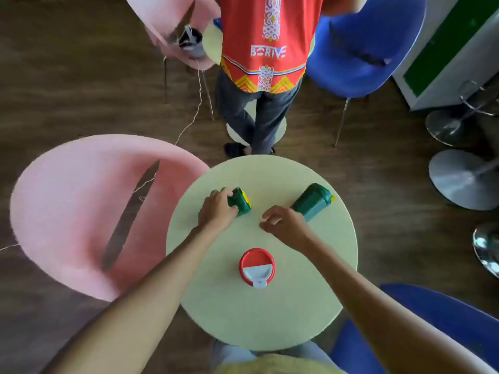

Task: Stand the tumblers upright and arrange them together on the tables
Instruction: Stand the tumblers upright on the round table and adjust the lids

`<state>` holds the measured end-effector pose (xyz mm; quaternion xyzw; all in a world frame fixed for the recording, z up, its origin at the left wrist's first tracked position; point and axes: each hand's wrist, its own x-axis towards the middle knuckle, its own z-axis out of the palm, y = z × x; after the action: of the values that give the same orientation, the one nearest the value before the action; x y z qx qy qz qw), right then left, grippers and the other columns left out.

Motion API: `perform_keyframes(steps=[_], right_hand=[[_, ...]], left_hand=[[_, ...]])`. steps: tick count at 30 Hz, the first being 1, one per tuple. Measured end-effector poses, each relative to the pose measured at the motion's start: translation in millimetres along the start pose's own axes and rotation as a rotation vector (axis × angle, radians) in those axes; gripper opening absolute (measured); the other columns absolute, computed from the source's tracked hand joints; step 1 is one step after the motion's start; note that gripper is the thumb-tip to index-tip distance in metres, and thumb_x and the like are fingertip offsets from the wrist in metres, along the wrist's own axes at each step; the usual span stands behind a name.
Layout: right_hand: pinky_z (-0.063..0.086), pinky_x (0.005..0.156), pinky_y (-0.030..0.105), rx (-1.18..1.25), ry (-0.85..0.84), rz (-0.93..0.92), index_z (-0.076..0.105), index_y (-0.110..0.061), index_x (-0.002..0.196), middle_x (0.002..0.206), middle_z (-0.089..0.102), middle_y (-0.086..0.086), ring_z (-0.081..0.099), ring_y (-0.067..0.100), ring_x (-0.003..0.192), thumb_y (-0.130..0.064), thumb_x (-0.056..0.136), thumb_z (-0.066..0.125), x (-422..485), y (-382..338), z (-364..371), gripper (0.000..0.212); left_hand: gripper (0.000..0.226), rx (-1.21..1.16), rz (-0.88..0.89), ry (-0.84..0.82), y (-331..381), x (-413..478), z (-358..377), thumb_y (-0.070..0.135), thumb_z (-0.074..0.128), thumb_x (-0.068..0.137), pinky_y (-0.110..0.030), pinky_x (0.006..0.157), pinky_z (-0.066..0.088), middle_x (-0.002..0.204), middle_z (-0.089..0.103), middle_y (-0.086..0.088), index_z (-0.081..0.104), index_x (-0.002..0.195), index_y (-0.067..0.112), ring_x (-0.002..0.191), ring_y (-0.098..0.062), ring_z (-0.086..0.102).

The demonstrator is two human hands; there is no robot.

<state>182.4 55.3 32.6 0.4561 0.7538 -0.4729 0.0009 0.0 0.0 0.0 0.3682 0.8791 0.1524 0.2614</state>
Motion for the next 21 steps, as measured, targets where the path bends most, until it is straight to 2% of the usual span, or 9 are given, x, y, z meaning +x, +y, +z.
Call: perform_keyframes(steps=[4,8,13,17,21], right_hand=[[0.047,0.092,0.034,-0.042,0.027,0.154,0.056,-0.02,0.125,0.123,0.057,0.007,0.054,0.024,0.111,-0.042,0.083,0.07,-13.2,5.1,50.4,0.049],[0.038,0.106,0.044,-0.115,0.053,0.294,0.039,-0.033,0.138,0.146,0.036,0.001,0.037,0.028,0.129,-0.06,0.074,0.07,-25.6,3.9,80.2,0.076],[0.04,0.104,0.045,-0.118,0.006,0.382,0.03,-0.035,0.142,0.146,0.029,0.002,0.031,0.029,0.131,-0.055,0.066,0.079,-36.7,8.1,105.0,0.093],[0.045,0.097,0.044,-0.089,0.077,0.419,0.031,-0.033,0.142,0.143,0.032,0.004,0.035,0.033,0.124,-0.041,0.066,0.082,-40.4,17.2,120.2,0.092],[0.046,0.094,0.042,-0.042,0.135,0.42,0.032,-0.031,0.142,0.142,0.035,0.001,0.036,0.031,0.123,-0.038,0.067,0.081,-41.8,19.3,123.6,0.09]], left_hand=[[0.052,0.083,-0.005,-0.037,-23.1,16.2,17.9,0.017,0.061,0.083,-0.044,0.095,0.044,0.134,0.048,-0.011,0.046,0.133,0.019,0.124,-0.032,0.044],[0.07,0.122,0.053,-0.094,-38.0,41.1,30.8,0.02,0.068,0.079,-0.046,0.099,0.041,0.141,0.041,-0.012,0.036,0.141,0.016,0.13,-0.033,0.039],[0.08,0.185,0.091,-0.206,-46.9,65.5,42.9,0.026,0.072,0.076,-0.045,0.101,0.038,0.143,0.042,-0.012,0.031,0.144,0.014,0.132,-0.033,0.039],[0.076,0.118,0.055,-0.273,-54.0,79.5,47.4,0.024,0.076,0.069,-0.043,0.098,0.042,0.134,0.051,-0.011,0.034,0.132,0.016,0.125,-0.033,0.046],[0.081,0.107,0.082,-0.36,-56.2,82.9,46.5,0.022,0.082,0.06,-0.042,0.095,0.045,0.131,0.052,-0.013,0.031,0.123,0.015,0.121,-0.036,0.049]])
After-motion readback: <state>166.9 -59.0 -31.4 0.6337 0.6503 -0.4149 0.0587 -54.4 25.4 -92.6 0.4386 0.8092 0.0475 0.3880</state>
